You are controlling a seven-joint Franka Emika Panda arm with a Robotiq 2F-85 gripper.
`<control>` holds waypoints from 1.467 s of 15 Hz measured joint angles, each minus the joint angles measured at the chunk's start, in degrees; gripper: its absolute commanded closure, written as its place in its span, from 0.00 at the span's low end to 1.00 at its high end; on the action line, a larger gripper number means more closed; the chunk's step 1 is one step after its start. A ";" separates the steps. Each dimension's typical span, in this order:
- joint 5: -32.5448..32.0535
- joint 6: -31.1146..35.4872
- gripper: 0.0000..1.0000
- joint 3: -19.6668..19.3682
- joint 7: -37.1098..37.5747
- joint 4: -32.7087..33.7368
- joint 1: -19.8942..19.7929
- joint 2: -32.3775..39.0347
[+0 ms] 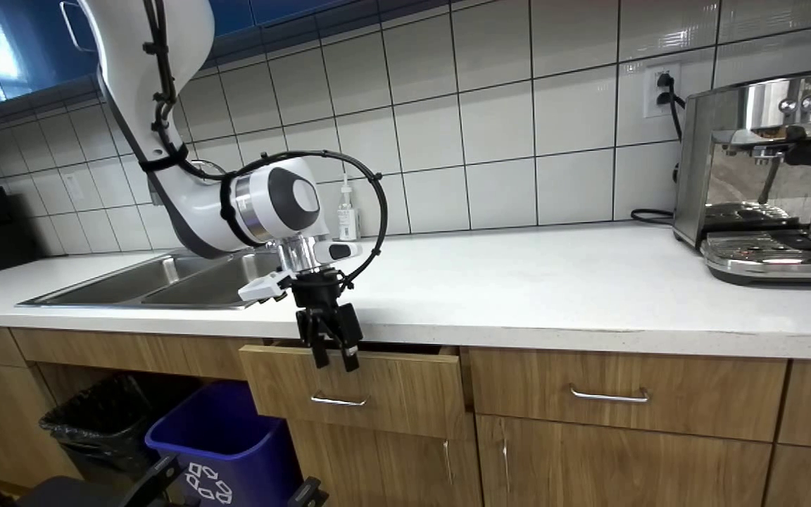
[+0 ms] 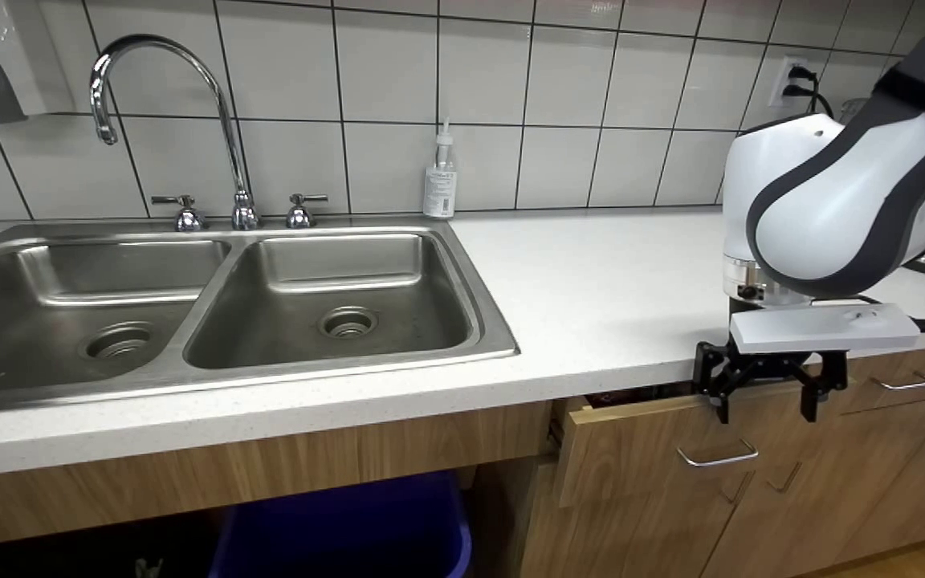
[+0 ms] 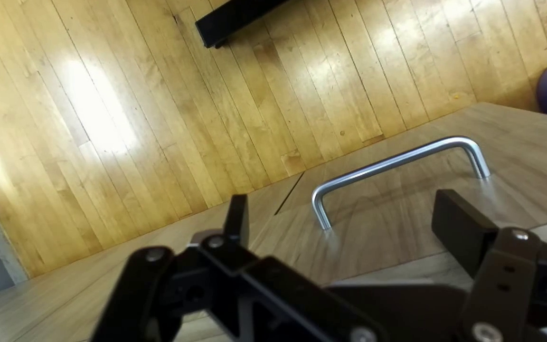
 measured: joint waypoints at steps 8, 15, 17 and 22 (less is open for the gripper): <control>0.01 1.08 0.00 -0.30 1.29 1.22 0.41 0.88; 0.03 1.12 0.00 -0.31 1.35 1.40 0.78 1.11; 0.09 1.12 0.00 -0.30 1.35 1.40 0.84 1.11; 0.11 1.09 0.00 -0.26 1.33 1.37 1.27 1.00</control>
